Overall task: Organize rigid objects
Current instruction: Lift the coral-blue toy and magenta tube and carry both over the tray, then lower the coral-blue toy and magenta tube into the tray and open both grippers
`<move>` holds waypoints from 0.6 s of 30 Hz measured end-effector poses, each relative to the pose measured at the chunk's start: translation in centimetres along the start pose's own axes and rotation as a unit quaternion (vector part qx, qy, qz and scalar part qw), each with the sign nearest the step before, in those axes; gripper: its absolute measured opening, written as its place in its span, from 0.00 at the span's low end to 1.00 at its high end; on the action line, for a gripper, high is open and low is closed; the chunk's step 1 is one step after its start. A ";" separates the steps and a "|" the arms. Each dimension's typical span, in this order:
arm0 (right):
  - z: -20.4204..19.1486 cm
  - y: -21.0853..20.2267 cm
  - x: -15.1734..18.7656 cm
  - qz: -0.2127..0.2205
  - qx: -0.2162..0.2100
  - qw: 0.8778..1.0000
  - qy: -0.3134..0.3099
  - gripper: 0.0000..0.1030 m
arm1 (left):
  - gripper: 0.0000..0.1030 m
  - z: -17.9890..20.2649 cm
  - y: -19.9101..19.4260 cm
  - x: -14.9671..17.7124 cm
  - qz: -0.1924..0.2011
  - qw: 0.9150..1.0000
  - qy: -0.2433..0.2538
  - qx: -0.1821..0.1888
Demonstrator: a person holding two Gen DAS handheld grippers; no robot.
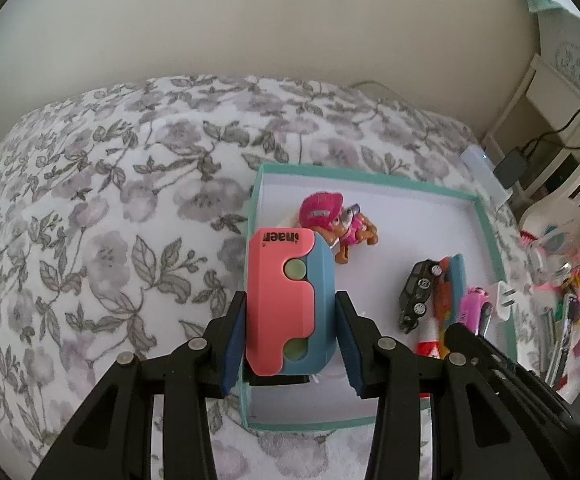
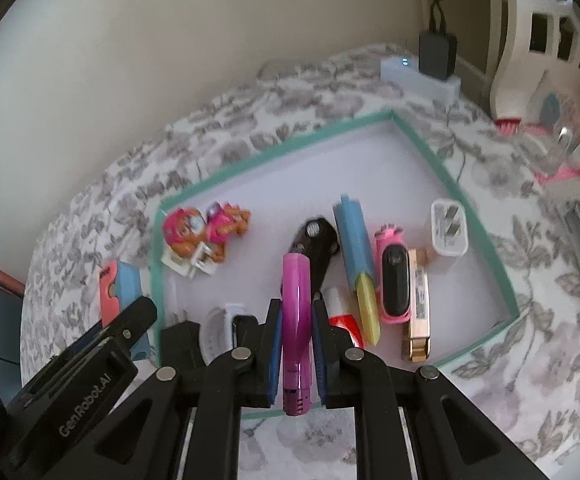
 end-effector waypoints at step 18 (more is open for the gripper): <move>0.2 2.0 0.0 -0.032 0.014 0.999 -0.001 0.15 | 0.43 0.2 3.2 0.7 -0.043 0.999 -0.009 0.029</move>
Point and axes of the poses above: each gripper's, at about its wrist camera, not at the fingertips, and y roughly the way its jaws point, z to its right, x to its underside, the point moved 3 cm from there along y, roughly the way its jaws point, and after that the axes turned 3 degrees about -y, right-handed, at the moved point
